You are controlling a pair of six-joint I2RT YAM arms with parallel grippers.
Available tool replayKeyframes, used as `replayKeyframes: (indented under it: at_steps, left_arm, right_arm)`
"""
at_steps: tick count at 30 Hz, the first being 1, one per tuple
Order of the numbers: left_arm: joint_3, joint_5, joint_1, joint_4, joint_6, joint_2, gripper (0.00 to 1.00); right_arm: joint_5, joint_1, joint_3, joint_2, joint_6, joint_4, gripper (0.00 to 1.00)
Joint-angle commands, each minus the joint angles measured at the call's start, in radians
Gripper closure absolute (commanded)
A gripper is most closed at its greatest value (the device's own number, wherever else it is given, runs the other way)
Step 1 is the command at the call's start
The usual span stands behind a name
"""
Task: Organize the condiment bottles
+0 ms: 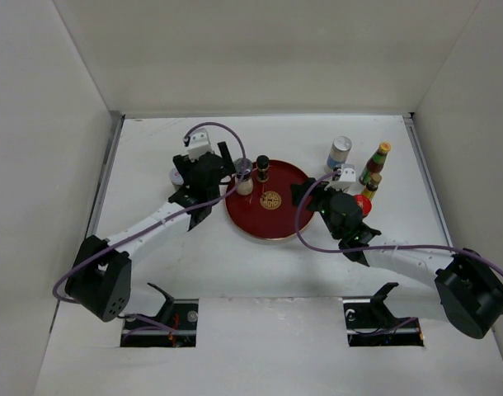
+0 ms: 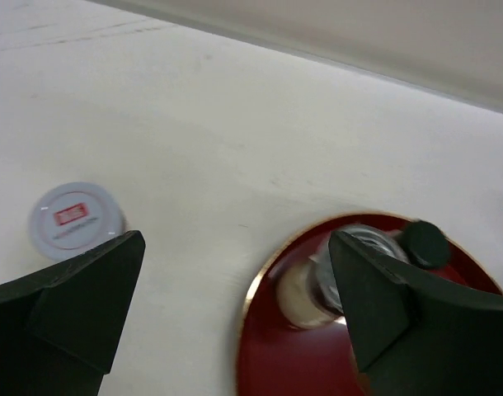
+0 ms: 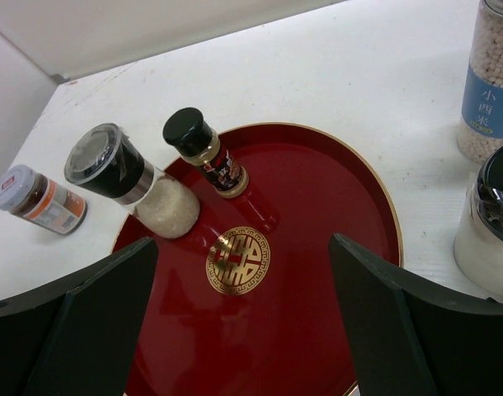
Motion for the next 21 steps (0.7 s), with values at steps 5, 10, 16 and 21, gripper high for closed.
replayKeyframes:
  at_steps: [5,10,16,21]
  left_arm:
    - [-0.081,-0.056,0.176,-0.061,-0.108,0.001,0.03]
    - [-0.103,-0.042,0.254,-0.055,-0.133,0.02,0.04]
    - [-0.06,0.001,0.286,-0.043,-0.13,0.104,0.06]
    - [-0.026,0.037,0.329,0.002,-0.133,0.193,0.13]
  right_arm:
    - [-0.011,0.006,0.035,-0.009,-0.001,0.048,0.09]
    - [-0.011,0.006,0.038,0.002,-0.002,0.048,0.08]
    - [-0.011,0.006,0.043,0.005,-0.002,0.046,0.08]
    - [-0.02,0.008,0.036,-0.016,0.003,0.046,0.07]
